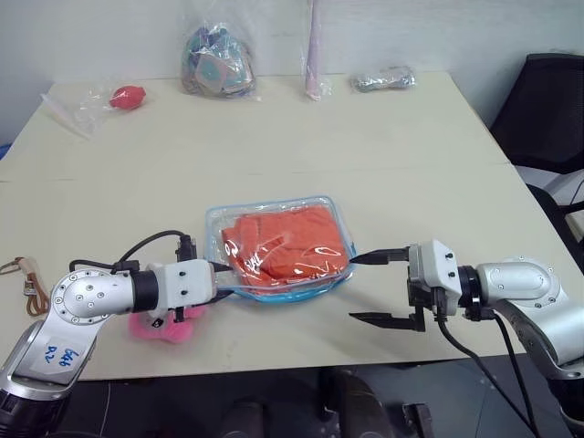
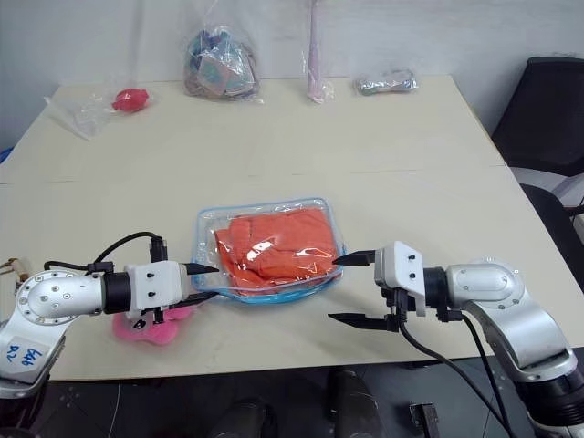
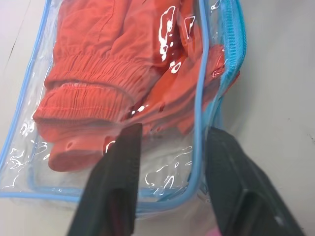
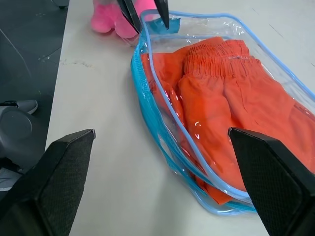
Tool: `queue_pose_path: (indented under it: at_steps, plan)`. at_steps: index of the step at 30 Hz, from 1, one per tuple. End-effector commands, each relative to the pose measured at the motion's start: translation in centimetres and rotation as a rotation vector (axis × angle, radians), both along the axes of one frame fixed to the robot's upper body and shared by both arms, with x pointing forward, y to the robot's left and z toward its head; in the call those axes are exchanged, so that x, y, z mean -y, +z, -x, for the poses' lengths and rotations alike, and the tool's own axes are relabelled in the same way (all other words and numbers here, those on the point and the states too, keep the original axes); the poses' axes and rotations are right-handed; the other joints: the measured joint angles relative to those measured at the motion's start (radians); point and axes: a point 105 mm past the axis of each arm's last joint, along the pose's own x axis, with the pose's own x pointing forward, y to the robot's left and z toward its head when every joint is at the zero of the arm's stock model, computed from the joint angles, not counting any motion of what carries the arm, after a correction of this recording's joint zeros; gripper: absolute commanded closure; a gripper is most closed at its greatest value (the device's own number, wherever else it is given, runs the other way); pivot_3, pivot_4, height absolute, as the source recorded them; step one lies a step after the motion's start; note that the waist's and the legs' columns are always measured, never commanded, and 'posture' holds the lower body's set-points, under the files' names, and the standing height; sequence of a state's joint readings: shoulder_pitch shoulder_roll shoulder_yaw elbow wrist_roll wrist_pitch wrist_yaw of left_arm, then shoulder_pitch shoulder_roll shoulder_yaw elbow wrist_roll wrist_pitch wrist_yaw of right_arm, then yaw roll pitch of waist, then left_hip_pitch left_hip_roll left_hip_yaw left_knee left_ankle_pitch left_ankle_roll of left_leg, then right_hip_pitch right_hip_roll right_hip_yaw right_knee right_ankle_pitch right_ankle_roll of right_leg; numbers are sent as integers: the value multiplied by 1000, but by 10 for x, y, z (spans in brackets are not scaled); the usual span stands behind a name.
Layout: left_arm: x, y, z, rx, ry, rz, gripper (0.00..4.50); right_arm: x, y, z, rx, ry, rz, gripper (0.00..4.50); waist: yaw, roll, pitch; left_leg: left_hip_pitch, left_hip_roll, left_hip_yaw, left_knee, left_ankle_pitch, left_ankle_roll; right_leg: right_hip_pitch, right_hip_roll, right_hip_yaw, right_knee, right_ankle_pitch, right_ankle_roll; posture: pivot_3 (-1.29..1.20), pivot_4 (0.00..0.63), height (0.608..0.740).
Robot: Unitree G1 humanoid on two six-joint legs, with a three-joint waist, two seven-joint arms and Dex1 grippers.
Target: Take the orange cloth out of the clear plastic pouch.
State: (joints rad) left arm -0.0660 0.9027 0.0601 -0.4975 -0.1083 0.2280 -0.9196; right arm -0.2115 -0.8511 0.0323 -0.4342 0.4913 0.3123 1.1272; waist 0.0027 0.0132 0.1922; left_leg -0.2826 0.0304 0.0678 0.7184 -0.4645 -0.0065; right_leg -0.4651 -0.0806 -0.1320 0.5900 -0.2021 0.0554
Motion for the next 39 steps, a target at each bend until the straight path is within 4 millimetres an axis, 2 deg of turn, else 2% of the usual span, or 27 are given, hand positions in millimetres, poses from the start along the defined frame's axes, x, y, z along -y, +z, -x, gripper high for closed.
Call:
queue_pose_path:
  at_steps: [1, 2, 6, 9, 11, 12, 16, 17, 22, 32, 35, 39]
  plan:
    - [6, 9, 0, 41, -20, 28, 4219, -5, 11, 3, 43, 20, -12, 0, 0, 0, 0, 0, 0, 0, 0, 0, 0, 0, 0, 0, 0, 0, 0, 0, 150, 740]
    - [6, 10, 0, 39, -19, 39, 4456, -5, 12, 3, 47, 17, -14, 0, 0, 0, 0, 0, 0, 0, 0, 0, 0, 0, 0, 0, 0, 0, 0, 0, 150, 740]
    - [11, 14, -3, 26, 9, 115, 4456, -6, 17, 0, 64, -5, -38, 0, 0, 0, 0, 0, 0, 0, 0, 0, 0, 0, 0, 0, 0, 0, 0, 0, 150, 740]
    - [19, 26, -7, 31, 53, 240, 4456, -8, 21, -1, 69, -25, -59, 0, 4, 0, 0, 0, 0, 0, 0, 0, 0, 0, 0, 0, 0, 0, 0, 0, 150, 740]
    - [23, 35, -10, 52, 81, 308, 4500, -10, 21, -1, 79, -34, -66, 369, 5, 0, 0, 0, 0, 0, 1, 0, 0, 1, 0, 0, 0, 0, 0, 0, 150, 740]
    - [24, 39, -12, 62, 94, 332, 4500, -12, 20, -1, 71, -37, -75, 601, 5, -1, 0, 0, 0, 0, 1, 0, 0, 1, 0, 0, 0, 0, 0, 0, 150, 740]
    - [29, 47, -14, 62, 112, 387, 4500, -16, 12, 1, 70, -42, -66, 1993, 6, -1, 0, 0, 0, -1, 1, 0, 0, 1, 0, 0, 0, 0, 0, 0, 150, 740]
    - [31, 47, -13, 54, 104, 389, 4500, -18, 10, -2, 80, -49, -62, 2448, 5, -1, 0, 0, 0, -1, 1, 0, 0, 1, 0, 0, 0, 0, 0, 0, 150, 740]
    - [39, 48, -13, 38, 90, 397, 4500, -26, 3, -19, 173, -87, -13, 4119, 0, -1, 0, 0, 0, -1, 1, 0, 0, 1, 0, 0, 1, 0, 0, 0, 150, 740]
    - [49, 51, -17, 40, 78, 408, 4500, -38, -21, -48, 336, -140, 82, 4119, -3, -1, -1, 0, 0, 0, 2, 0, -1, 1, 0, 0, 1, 0, 0, 0, 150, 740]
    - [50, 51, -16, 38, 78, 404, 4500, -40, -23, -57, 376, -176, 88, 3204, -4, -1, -1, 0, 0, 0, 2, 0, -1, 1, 0, 0, 1, 0, 0, 0, 150, 740]
    - [50, 50, -14, 32, 77, 397, 4500, -37, -19, -62, 415, -220, 81, 1750, -4, -1, -1, 0, 0, -1, 2, 0, -1, 1, 0, 0, 0, 0, 0, 0, 150, 740]
